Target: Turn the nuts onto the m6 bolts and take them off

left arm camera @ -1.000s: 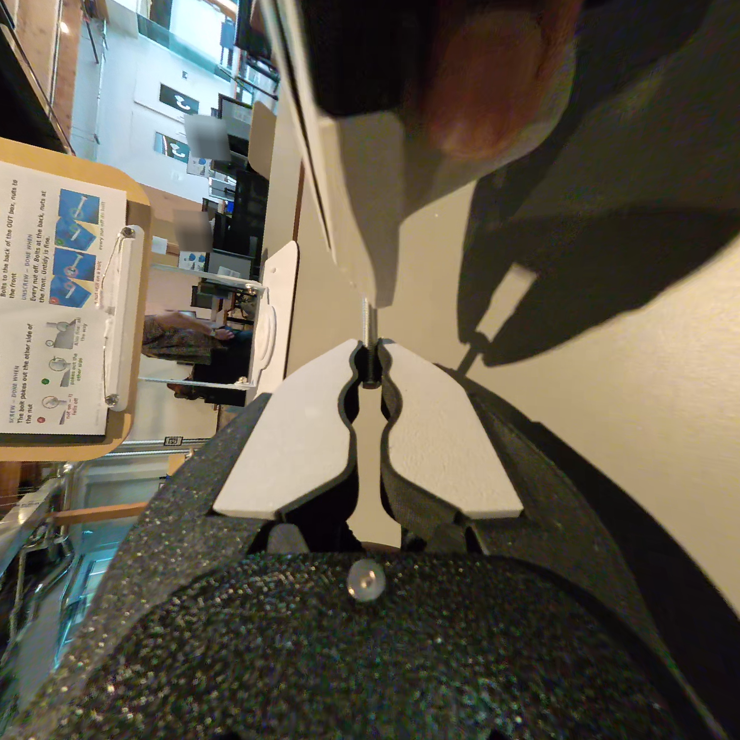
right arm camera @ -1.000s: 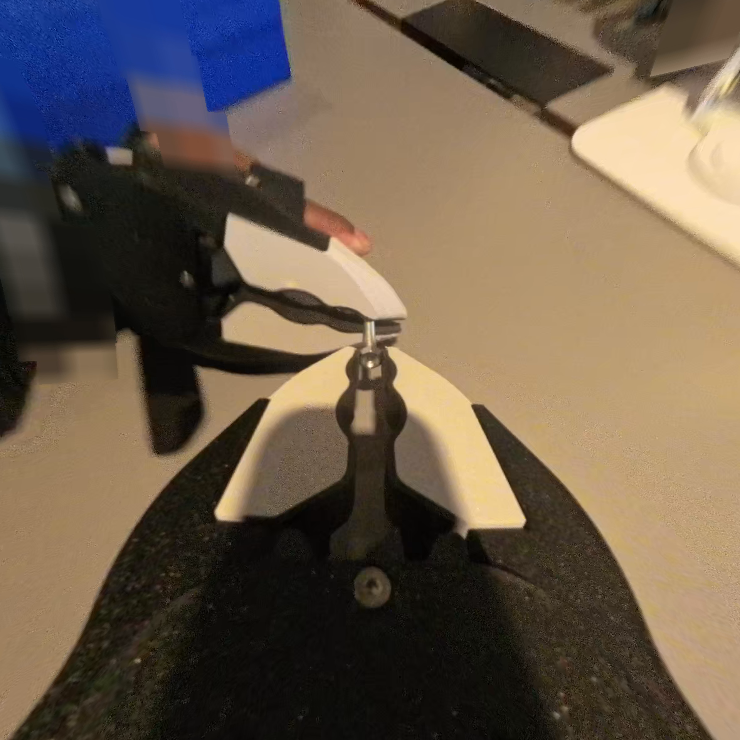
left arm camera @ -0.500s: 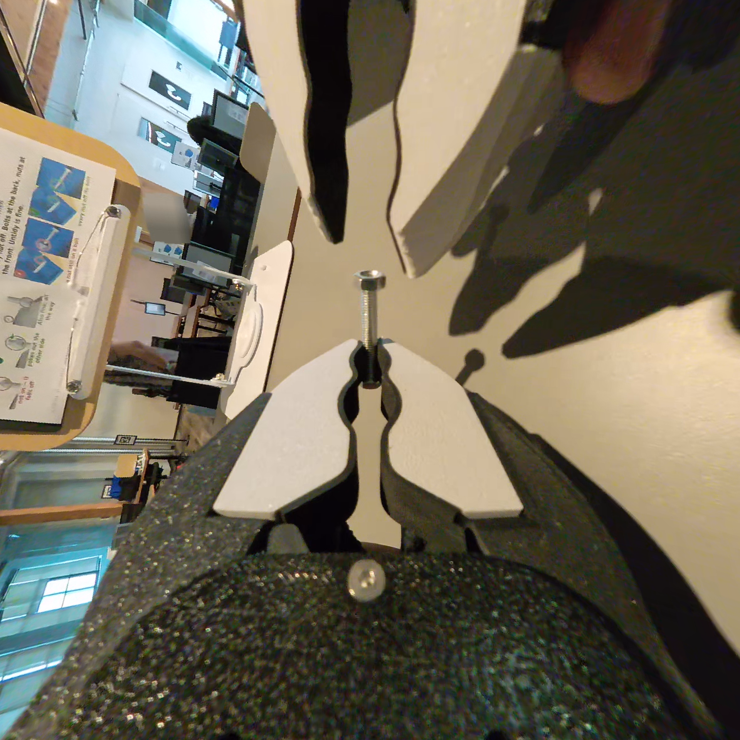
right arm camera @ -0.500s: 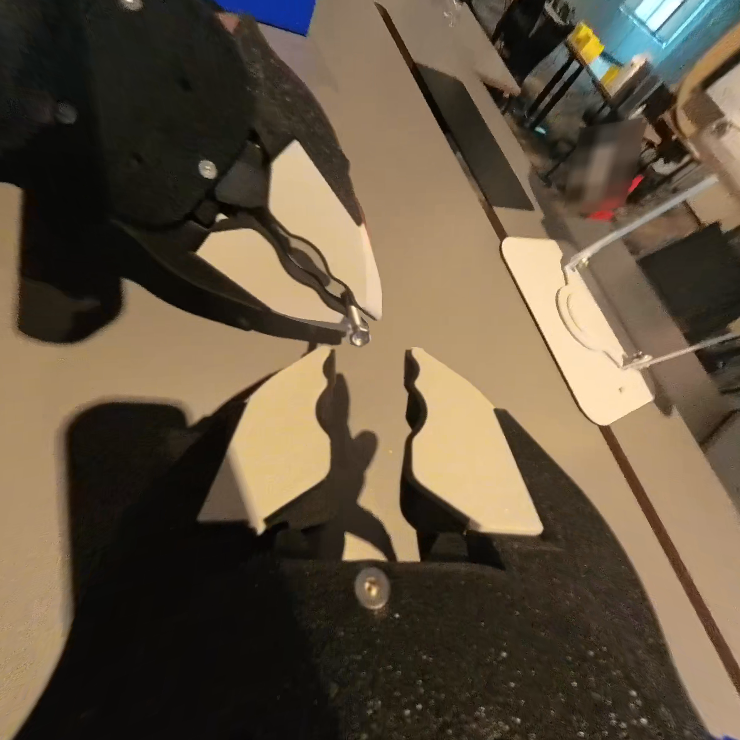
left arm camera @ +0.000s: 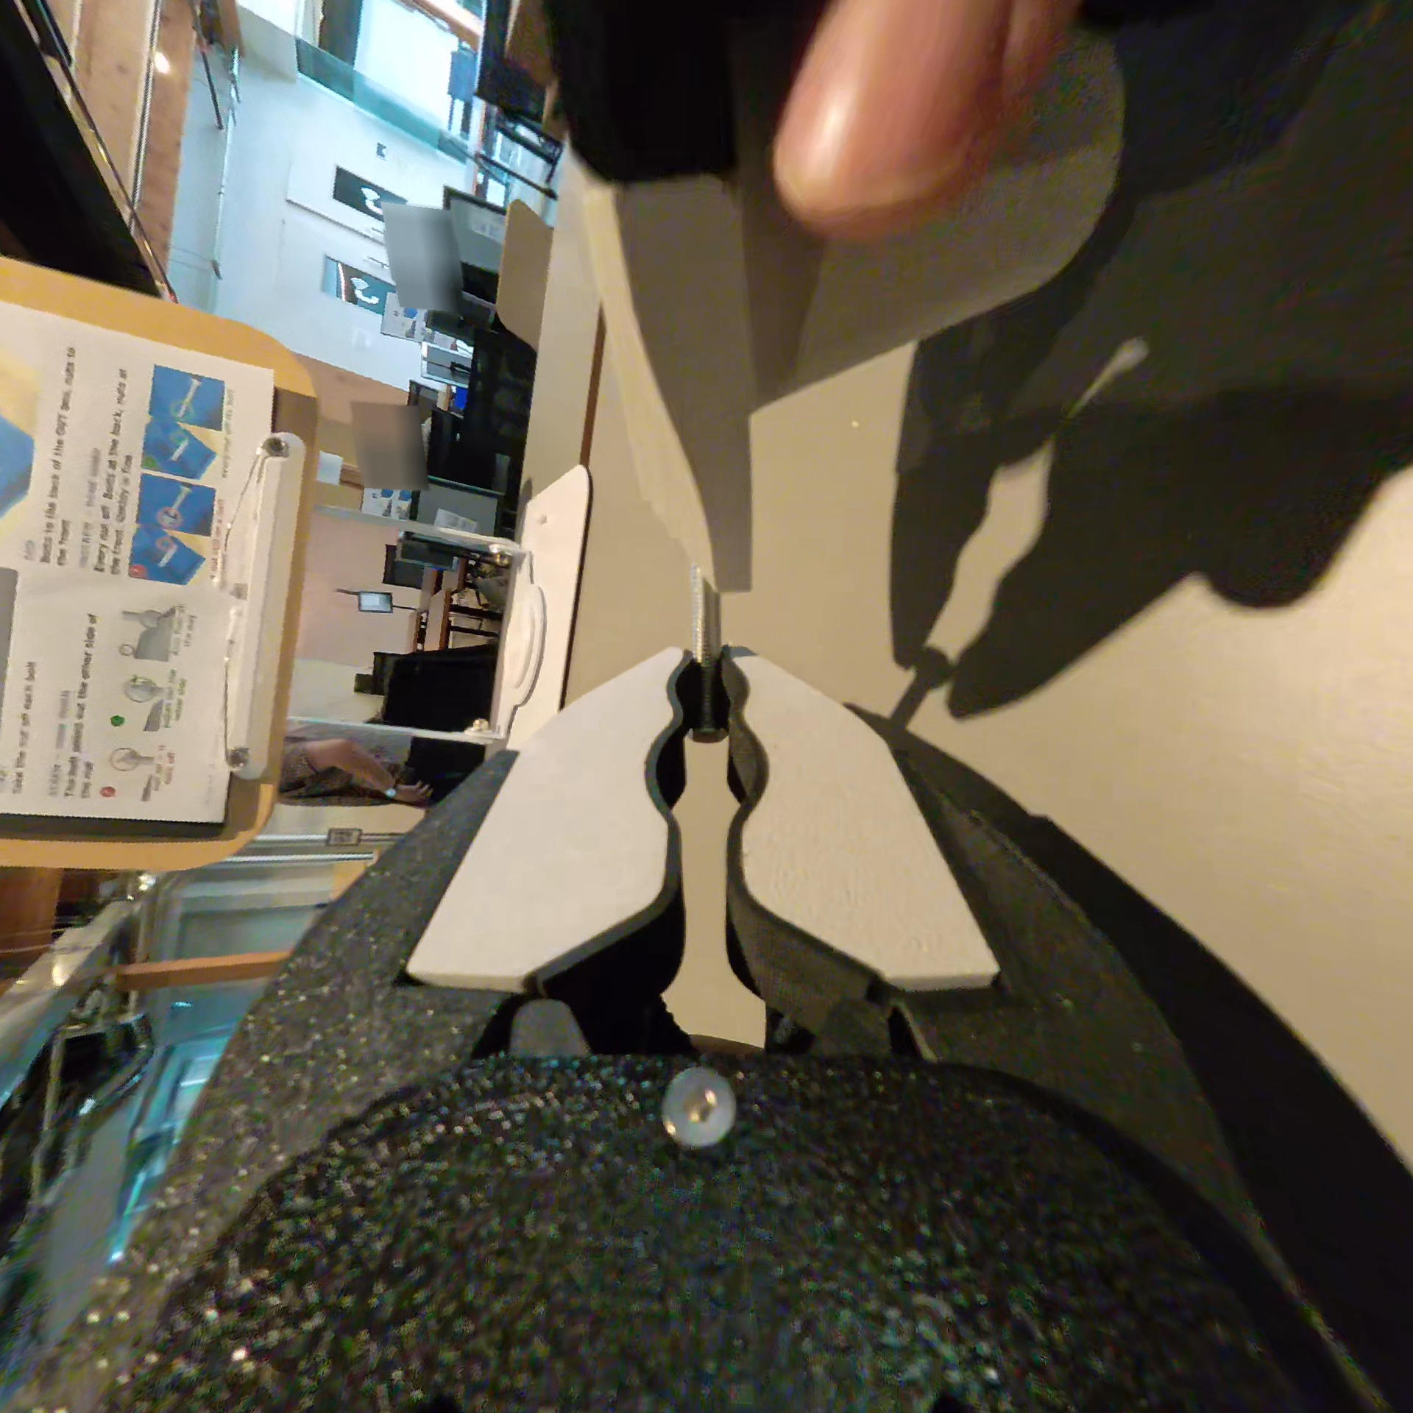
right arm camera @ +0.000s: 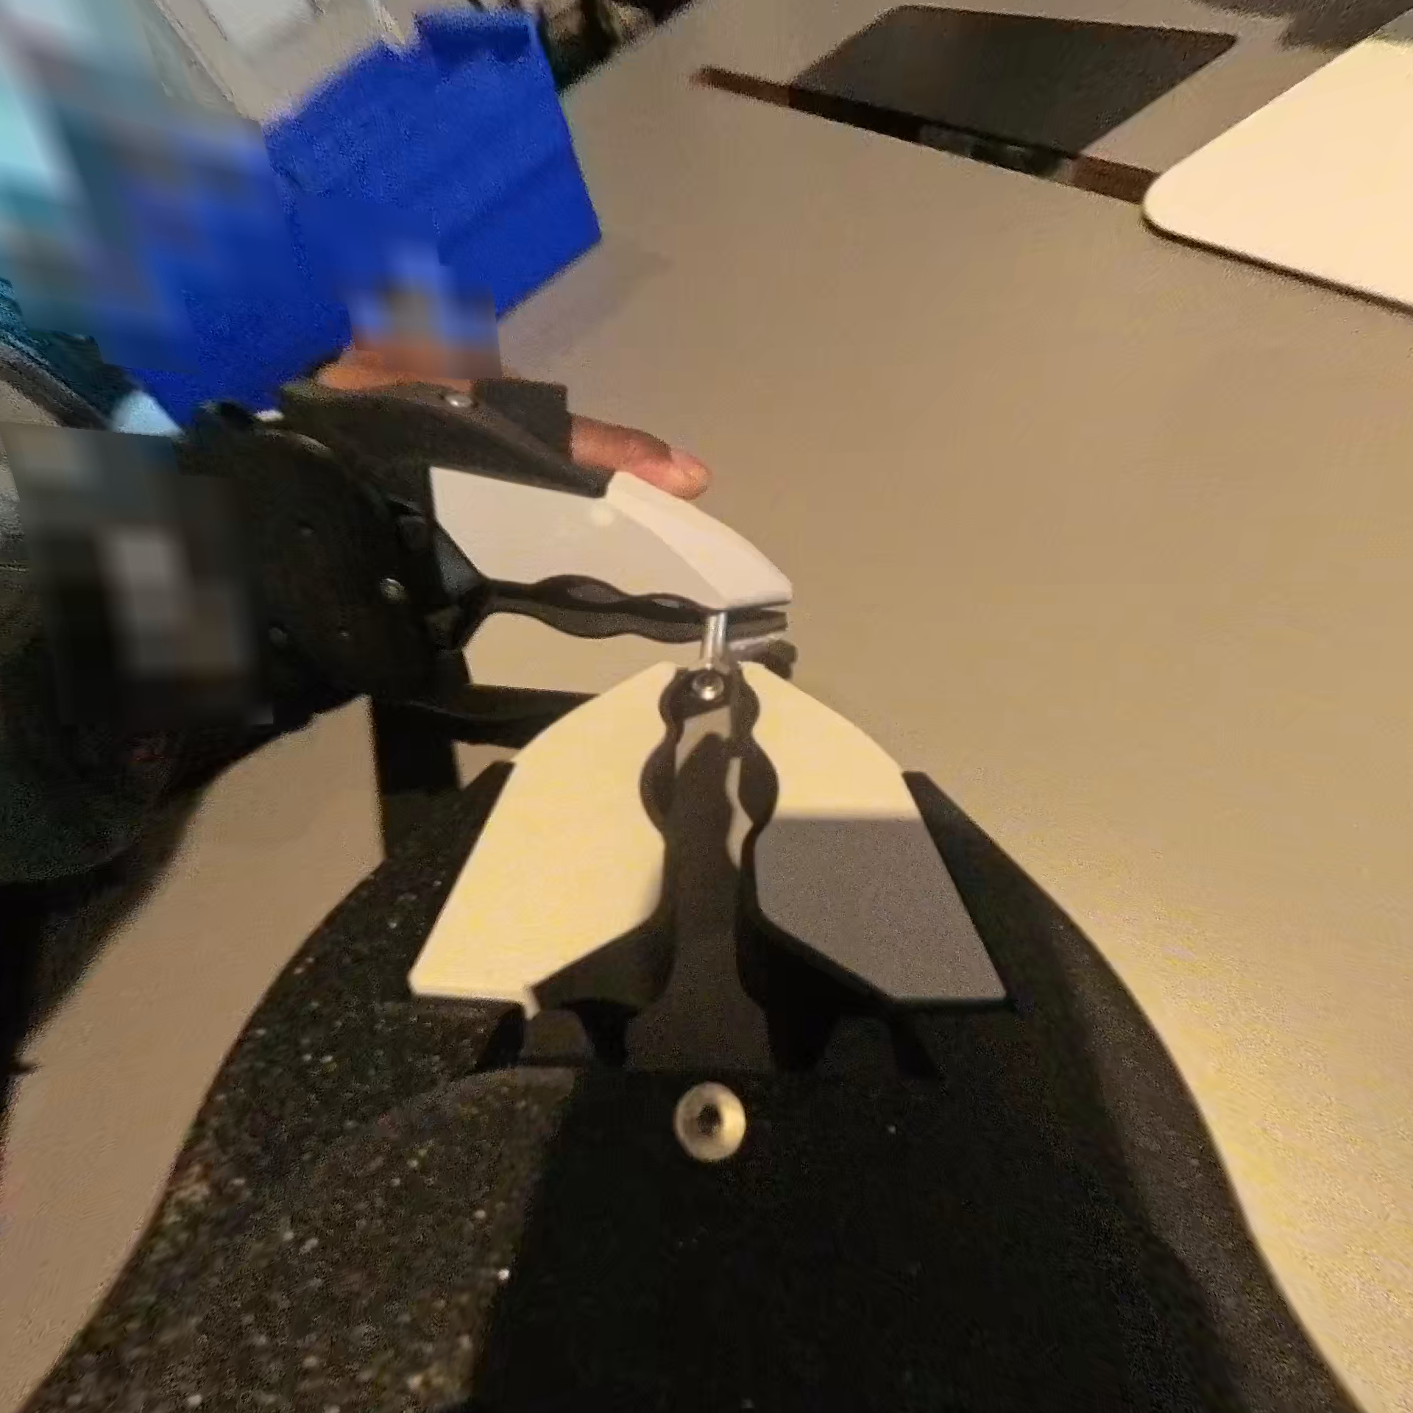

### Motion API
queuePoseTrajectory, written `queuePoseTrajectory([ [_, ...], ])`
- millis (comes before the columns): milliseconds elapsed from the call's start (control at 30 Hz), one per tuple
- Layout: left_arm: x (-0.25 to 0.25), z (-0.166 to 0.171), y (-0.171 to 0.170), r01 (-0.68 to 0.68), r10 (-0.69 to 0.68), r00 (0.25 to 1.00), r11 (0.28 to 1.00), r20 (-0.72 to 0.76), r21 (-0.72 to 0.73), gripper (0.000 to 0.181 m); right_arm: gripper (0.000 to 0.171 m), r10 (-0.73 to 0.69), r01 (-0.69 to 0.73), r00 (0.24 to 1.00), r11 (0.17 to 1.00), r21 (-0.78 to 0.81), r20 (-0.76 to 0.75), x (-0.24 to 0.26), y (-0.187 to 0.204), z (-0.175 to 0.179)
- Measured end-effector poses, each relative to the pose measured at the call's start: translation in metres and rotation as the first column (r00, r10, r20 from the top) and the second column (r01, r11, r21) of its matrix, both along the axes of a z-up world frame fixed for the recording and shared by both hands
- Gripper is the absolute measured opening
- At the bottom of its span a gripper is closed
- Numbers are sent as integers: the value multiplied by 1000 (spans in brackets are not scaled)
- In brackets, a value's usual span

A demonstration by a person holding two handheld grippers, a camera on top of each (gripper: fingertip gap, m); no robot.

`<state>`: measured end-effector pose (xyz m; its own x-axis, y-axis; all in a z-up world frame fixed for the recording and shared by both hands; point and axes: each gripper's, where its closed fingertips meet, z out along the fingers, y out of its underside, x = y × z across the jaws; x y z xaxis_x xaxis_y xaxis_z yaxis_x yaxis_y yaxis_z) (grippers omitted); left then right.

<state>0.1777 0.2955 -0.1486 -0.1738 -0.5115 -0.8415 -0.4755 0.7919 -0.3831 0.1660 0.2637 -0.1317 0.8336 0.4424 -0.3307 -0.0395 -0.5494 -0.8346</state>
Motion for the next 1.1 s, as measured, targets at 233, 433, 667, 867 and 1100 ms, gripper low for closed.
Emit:
queuePoseTrajectory([
  [233, -2, 1, 5, -14, 16, 1000, 996, 20, -83, 5, 38, 33, -125, 918, 970, 209, 395, 15, -1, 9],
  [433, -1, -2, -1, 16, -15, 1000, 996, 4, -87, 5, 24, 18, -264, 743, 927, 268, 669, 11, -5, 5],
  [667, 0, -7, -4, 28, -28, 999, 1000, -40, -15, 5, 10, 50, -235, 749, 953, 193, 661, 6, -4, -9],
  [867, -1, -2, 3, -18, 19, 999, 999, -33, 32, 5, 10, -18, 18, 1000, 999, -27, 13, 0, -1, -6],
  [1100, -1, -2, 4, -23, 23, 1000, 996, -7, -84, 5, 33, 45, -95, 952, 984, 150, 303, 16, -1, 4],
])
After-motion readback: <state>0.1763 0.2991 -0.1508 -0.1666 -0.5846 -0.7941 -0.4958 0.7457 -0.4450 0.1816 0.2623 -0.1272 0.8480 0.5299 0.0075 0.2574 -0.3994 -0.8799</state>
